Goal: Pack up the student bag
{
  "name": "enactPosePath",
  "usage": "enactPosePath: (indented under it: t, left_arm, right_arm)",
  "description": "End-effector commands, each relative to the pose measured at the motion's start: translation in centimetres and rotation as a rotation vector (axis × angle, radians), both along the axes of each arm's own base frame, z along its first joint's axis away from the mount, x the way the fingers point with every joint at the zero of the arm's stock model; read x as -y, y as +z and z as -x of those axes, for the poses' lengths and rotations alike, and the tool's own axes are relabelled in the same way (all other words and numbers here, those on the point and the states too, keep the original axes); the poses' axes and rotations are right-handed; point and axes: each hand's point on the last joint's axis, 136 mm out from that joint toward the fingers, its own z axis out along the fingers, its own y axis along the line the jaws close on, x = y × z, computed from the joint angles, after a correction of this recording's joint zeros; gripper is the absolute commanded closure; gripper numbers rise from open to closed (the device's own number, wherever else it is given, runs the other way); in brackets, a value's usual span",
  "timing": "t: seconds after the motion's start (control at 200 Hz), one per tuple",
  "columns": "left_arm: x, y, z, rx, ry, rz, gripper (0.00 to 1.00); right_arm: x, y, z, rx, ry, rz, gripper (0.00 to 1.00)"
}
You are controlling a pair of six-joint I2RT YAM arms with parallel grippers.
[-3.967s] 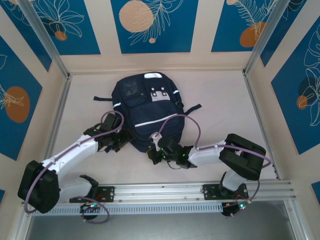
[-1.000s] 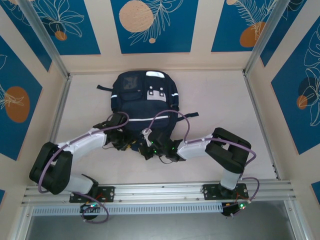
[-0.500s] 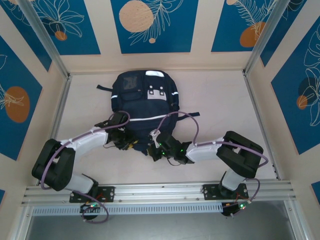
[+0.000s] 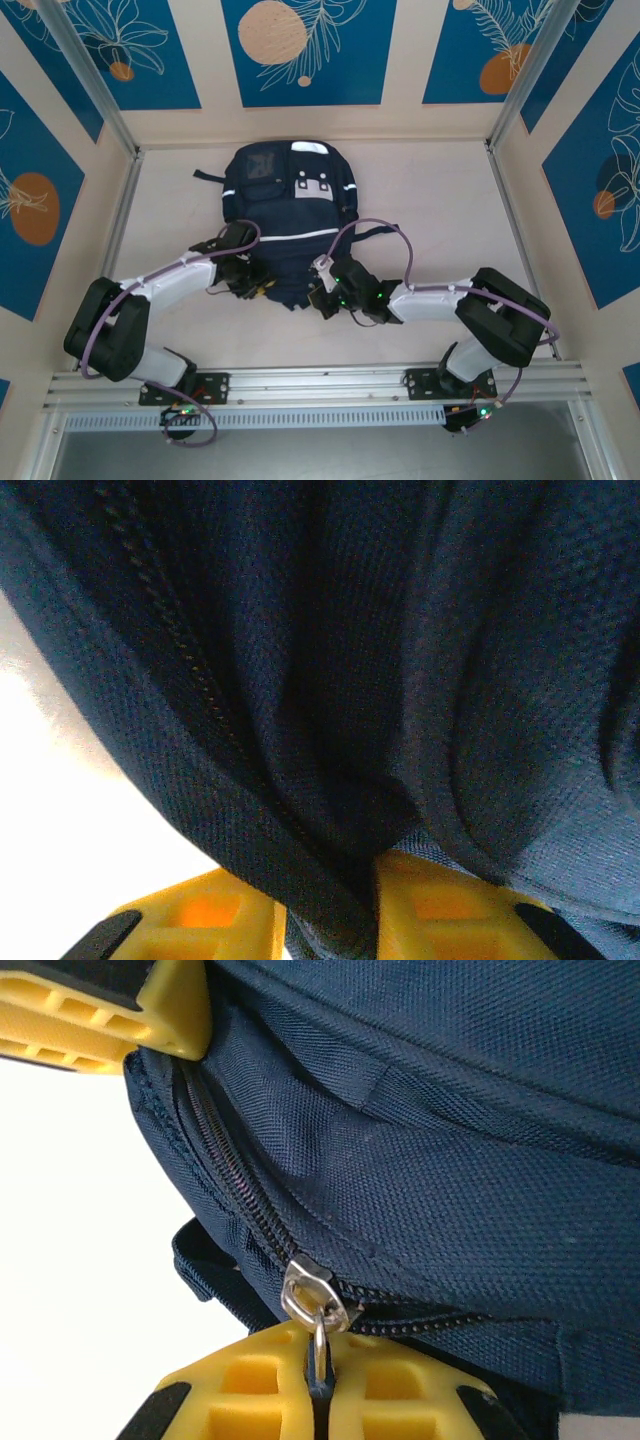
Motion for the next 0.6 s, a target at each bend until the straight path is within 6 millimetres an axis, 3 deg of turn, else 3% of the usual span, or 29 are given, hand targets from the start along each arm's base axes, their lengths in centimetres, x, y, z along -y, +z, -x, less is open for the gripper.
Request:
enactPosePath:
  t: [0.0,0.205,0.32,0.43,0.595]
  left_arm:
    - [-3.6,0.9,-2.1,0.095,0.044,-0.17,0.75]
    - [-5.6,4.0,-2.8,0.164,0.038,-0.254,0.71]
    - [-6.8,6.0,-2.9,0.21,0.061,-0.272,0.67]
    - [-6.7,7.2,-2.3,0.233,0.065,-0.242,0.52]
    - [-5.7,6.7,-1.0,0.195,0.067,-0.152,0.4]
  right_arm:
    - [0.0,-1.2,0.9,-0.048,0.066,0.029,1.0]
    - [-2.3,-1.8,1.0,-0.123,0.084,-0.054,1.0]
    - [-4.5,-1.8,0.4,-0.16,0.083,-0.086,1.0]
    - [-6.7,-2.0,-0.7,-0.19,0.058,-0.109,1.0]
    - [-8.9,-2.5,-2.0,-0.233,0.019,-0.141,1.0]
